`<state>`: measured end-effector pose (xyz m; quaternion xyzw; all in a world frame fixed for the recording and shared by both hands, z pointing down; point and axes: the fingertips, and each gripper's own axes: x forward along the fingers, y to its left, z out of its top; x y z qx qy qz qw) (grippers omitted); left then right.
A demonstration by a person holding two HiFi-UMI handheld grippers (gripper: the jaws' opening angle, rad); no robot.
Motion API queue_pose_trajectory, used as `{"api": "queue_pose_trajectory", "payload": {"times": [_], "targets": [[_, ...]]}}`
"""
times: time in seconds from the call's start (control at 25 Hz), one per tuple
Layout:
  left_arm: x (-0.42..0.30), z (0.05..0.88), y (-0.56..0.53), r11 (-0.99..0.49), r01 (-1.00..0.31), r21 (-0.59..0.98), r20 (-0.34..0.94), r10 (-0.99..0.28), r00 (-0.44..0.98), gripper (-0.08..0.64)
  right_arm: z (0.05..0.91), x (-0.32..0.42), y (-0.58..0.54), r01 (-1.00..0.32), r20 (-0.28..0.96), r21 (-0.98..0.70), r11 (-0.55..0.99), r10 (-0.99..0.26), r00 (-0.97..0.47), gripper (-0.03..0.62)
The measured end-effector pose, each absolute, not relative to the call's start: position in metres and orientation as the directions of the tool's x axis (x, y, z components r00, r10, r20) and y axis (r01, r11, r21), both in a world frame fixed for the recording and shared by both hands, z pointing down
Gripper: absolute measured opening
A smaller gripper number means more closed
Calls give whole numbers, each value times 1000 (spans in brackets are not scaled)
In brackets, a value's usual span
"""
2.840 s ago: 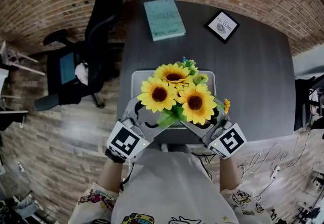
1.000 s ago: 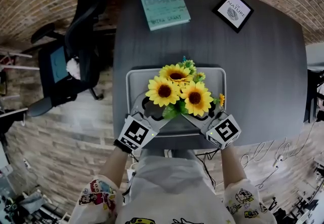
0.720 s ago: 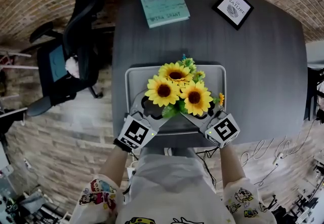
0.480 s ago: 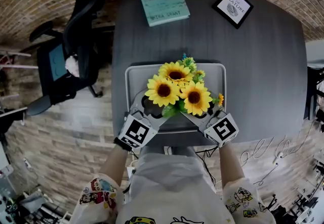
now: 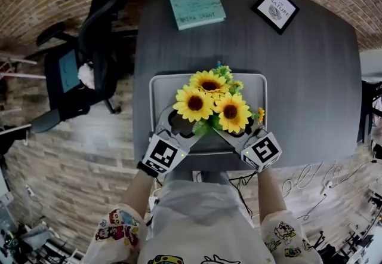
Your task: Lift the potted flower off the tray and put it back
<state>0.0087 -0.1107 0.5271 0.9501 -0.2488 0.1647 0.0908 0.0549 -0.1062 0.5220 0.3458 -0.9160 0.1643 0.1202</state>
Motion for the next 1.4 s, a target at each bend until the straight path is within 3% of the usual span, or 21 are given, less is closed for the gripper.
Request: {"api": "queue_pose_trajectory", "payload": {"times": [0.8, 1.4], "targets": [[-11, 511, -100, -825, -558, 93, 336, -502, 797, 382, 513, 80, -93, -721, 337, -208, 661, -643, -688, 362], [-21, 455, -87, -798, -602, 27, 240, -580, 779, 382, 477, 100, -75, -743, 291, -166, 648, -688, -665, 368]]}}
